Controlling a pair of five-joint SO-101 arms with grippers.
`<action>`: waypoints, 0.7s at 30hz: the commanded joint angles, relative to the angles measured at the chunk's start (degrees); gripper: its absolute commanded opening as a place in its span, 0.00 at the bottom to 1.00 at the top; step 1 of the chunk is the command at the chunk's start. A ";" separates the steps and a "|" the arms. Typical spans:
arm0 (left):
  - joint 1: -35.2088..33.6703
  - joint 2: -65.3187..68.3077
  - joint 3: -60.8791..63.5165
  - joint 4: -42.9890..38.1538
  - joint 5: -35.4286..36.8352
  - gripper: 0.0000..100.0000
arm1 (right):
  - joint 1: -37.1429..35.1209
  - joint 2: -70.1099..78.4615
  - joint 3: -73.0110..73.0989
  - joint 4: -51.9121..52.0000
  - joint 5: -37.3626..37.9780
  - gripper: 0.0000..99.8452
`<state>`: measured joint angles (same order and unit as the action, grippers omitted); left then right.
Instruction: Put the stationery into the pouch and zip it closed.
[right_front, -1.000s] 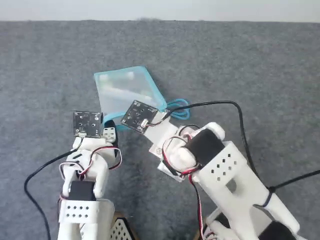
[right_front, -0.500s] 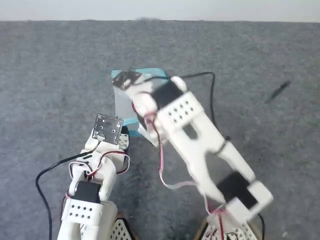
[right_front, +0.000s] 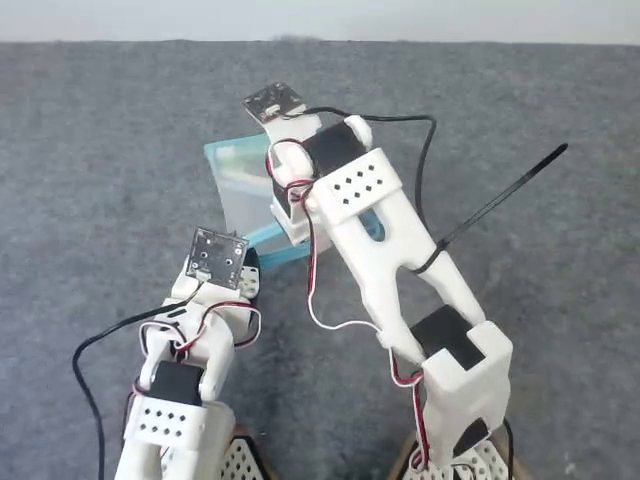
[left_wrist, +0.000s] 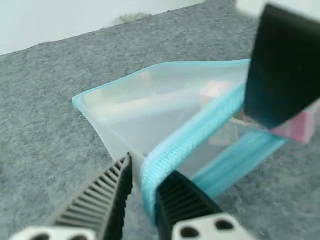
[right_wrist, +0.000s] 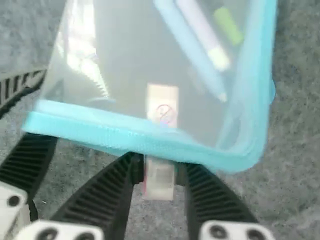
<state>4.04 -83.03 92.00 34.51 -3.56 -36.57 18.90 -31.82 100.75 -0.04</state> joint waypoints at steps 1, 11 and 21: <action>0.88 0.35 -0.66 -0.79 -0.62 0.01 | 1.36 -0.84 -4.31 1.63 -0.44 0.26; 0.88 0.09 -0.13 -0.79 -0.62 0.01 | 1.54 -7.34 -4.31 0.92 1.49 0.26; 0.79 0.09 -0.13 -0.79 -0.62 0.01 | 6.46 -26.51 -2.02 1.27 11.25 0.22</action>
<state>4.40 -83.03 92.00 34.86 -3.74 -32.53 0.53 -32.88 100.75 9.27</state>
